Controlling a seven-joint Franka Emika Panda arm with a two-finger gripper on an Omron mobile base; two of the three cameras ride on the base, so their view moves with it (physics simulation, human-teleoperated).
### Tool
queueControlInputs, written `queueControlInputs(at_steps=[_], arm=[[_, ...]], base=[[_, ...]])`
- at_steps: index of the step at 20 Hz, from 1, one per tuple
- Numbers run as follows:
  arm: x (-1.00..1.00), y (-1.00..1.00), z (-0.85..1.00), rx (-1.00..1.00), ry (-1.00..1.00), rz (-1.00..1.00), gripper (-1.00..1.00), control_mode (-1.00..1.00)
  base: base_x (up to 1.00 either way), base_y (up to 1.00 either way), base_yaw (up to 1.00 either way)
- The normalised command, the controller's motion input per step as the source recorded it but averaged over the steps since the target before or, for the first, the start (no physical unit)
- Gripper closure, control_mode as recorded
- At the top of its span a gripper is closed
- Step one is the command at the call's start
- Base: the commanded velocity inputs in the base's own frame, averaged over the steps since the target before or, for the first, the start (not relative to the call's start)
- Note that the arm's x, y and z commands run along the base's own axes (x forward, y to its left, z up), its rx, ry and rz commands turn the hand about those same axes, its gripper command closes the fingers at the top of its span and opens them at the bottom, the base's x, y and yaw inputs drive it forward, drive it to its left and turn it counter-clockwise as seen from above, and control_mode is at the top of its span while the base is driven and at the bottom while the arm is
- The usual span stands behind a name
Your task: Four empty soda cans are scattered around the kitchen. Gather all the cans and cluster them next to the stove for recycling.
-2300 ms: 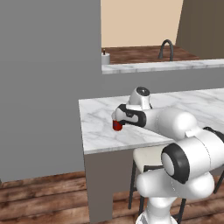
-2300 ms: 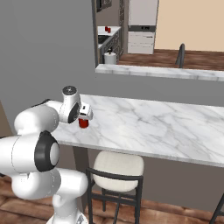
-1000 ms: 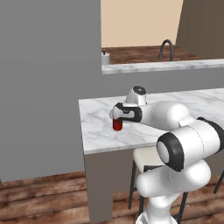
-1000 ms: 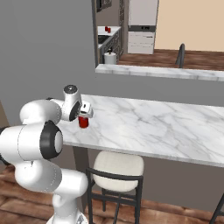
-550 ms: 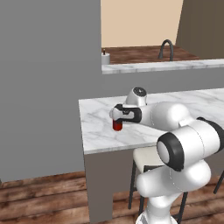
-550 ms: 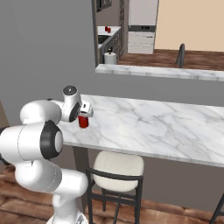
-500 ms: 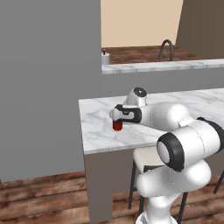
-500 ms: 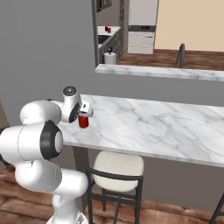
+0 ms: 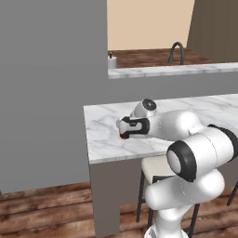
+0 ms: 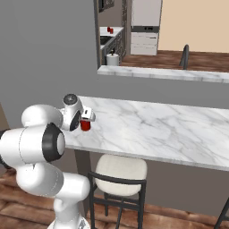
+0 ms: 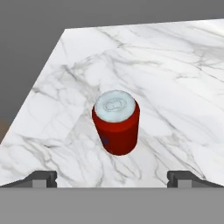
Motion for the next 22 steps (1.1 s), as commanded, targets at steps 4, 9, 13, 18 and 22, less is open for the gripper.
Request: queueControlInputs(at_steps=[4, 9, 13, 18, 22], arm=[[0.17, 0.0, -0.07, 0.0, 0.0, 0.0, -1.0, -1.0], [0.17, 0.0, -0.07, 0.0, 0.0, 0.0, -1.0, -1.0], [0.1, 0.0, -0.01, 0.0, 0.0, 0.0, -1.0, -1.0], [0.03, 0.0, -0.01, 0.0, 0.0, 0.0, -1.0, -1.0], [0.03, 0.0, -0.04, 0.0, 0.0, 0.0, -1.0, -1.0]], base=[[0.0, 0.0, 0.0], [0.0, 0.0, 0.0], [0.0, 0.0, 0.0], [0.0, 0.0, 0.0], [0.0, 0.0, 0.0]])
